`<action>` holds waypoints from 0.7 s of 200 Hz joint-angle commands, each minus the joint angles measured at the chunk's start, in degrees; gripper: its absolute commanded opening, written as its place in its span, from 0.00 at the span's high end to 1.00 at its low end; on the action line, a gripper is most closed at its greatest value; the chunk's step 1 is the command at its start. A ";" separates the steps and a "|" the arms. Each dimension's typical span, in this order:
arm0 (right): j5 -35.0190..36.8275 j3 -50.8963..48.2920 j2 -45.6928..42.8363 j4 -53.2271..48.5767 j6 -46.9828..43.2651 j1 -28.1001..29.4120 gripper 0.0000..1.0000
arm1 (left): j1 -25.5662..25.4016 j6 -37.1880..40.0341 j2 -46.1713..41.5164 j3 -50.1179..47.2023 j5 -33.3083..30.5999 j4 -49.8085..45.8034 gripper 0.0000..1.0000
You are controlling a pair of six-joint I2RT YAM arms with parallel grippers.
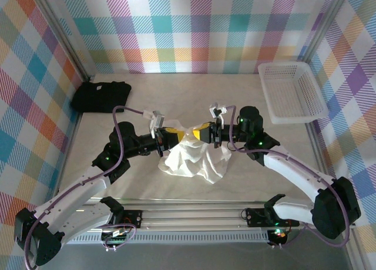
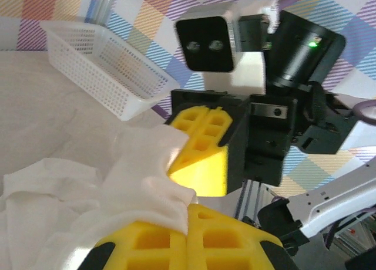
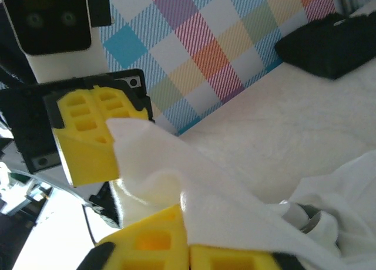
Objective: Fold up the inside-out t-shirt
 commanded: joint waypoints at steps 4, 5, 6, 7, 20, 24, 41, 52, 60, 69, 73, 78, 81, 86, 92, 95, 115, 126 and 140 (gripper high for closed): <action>-0.96 4.25 -5.00 -4.70 -3.93 0.30 1.00 | 0.41 2.94 -0.86 1.72 -6.50 -4.24 1.00; -0.96 4.33 -5.16 -4.88 -3.97 0.30 1.00 | 0.40 3.00 -0.86 1.73 -6.83 -4.37 1.00; -0.96 4.41 -5.29 -5.02 -4.04 0.30 1.00 | 0.40 3.11 -0.90 1.73 -7.13 -4.48 1.00; -1.05 4.54 -5.39 -5.13 -4.07 0.30 1.00 | 0.44 3.17 -0.92 1.69 -7.37 -4.58 1.00; -1.80 5.63 -6.37 -6.18 -4.13 0.30 1.00 | 0.40 4.12 -0.71 1.52 -9.65 -5.68 0.97; -2.16 5.84 -6.49 -6.18 -3.96 0.30 1.00 | 0.40 4.35 -0.60 1.62 -10.05 -6.08 0.96; -3.30 6.76 -6.40 -5.19 -2.49 0.30 1.00 | 0.40 5.43 0.29 1.99 -10.61 -7.22 0.91; -3.43 7.19 -6.13 -4.55 -1.64 0.30 1.00 | 0.40 5.69 0.67 2.14 -9.96 -7.56 0.83; -3.34 7.54 -5.79 -4.37 -1.14 0.30 1.00 | 0.33 5.85 0.93 2.31 -9.32 -7.88 0.78; -3.17 7.97 -5.47 -4.45 -0.58 0.30 1.00 | 0.31 5.95 1.03 2.48 -8.83 -8.38 0.70; -2.95 8.24 -5.30 -4.69 -0.32 0.30 1.00 | 0.25 6.04 0.87 2.47 -8.75 -8.68 0.67; -2.70 8.54 -5.09 -4.98 0.03 0.30 1.00 | 0.19 6.12 0.75 2.59 -8.83 -9.20 0.63; -2.57 8.75 -4.94 -5.21 0.14 0.30 1.00 | 0.15 6.17 0.64 2.60 -8.92 -9.43 0.62; -2.36 9.03 -4.74 -5.55 0.31 0.34 1.00 | 0.00 6.24 0.40 2.56 -9.15 -9.79 0.59; -2.37 9.42 -4.42 -5.83 0.62 0.30 1.00 | -0.17 6.27 0.05 2.58 -9.75 -10.29 0.57; -2.26 9.54 -4.26 -6.01 0.86 0.30 1.00 | -0.28 6.36 -0.16 2.58 -10.13 -10.55 0.55; -0.79 10.44 -3.33 -7.33 1.59 0.34 1.00 | -1.21 6.00 -2.29 2.72 -14.94 -12.46 0.49; -0.02 10.73 -2.85 -7.92 1.65 0.30 1.00 | -2.31 5.78 -3.89 3.05 -18.86 -14.00 0.45; 1.49 10.97 -2.26 -7.94 2.50 0.30 1.00 | -4.53 6.19 -5.90 3.89 -24.37 -16.52 0.38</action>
